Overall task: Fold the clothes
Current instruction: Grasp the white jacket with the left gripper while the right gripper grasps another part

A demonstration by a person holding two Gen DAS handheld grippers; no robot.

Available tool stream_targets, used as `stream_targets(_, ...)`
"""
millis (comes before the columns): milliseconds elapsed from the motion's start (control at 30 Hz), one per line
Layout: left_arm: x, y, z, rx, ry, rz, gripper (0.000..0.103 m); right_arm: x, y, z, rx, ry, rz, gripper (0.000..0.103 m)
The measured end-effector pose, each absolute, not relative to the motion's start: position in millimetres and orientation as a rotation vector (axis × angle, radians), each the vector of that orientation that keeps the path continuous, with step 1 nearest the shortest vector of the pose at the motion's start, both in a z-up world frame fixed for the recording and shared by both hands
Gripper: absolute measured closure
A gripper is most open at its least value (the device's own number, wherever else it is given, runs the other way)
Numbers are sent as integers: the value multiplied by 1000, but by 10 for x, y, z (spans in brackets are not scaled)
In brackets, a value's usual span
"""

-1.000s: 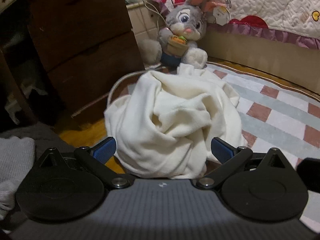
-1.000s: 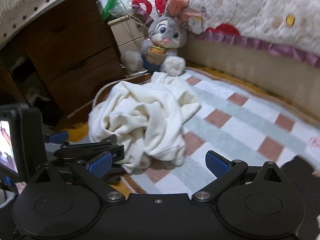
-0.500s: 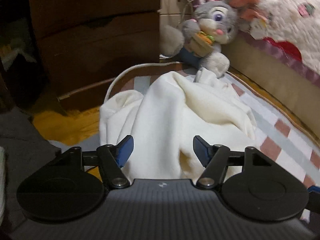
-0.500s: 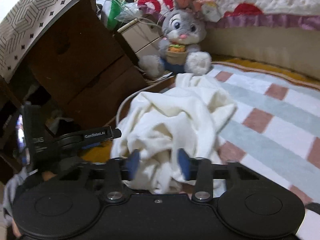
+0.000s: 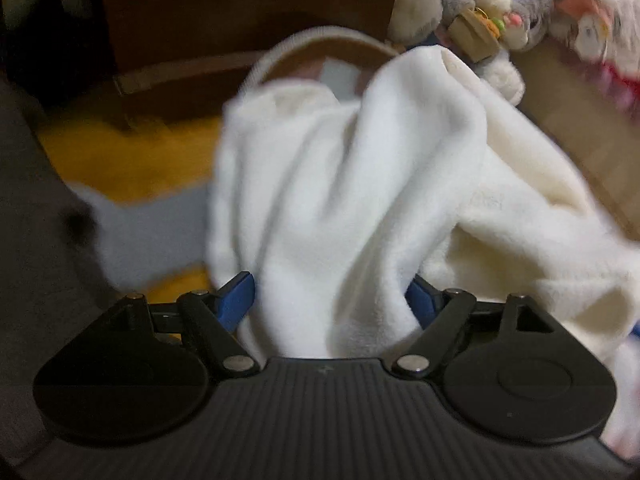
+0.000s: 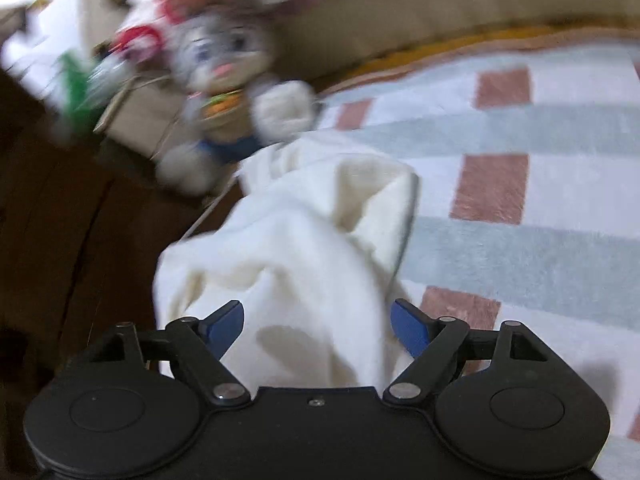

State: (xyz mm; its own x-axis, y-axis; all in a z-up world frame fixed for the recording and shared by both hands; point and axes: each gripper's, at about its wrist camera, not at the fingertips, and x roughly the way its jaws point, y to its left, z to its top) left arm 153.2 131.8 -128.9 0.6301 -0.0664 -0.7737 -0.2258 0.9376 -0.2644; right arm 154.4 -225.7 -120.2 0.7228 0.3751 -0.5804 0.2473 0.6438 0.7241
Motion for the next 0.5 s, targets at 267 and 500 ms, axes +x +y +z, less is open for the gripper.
stream_targets(267,1644,1316,-1501,-537,861,11,55,2083,-2094,-1762,970,864,102,16)
stream_targets(500,1646,1121,-1330,-500,851,-171,84,1974,-1746,-1677,1068,910,356,78)
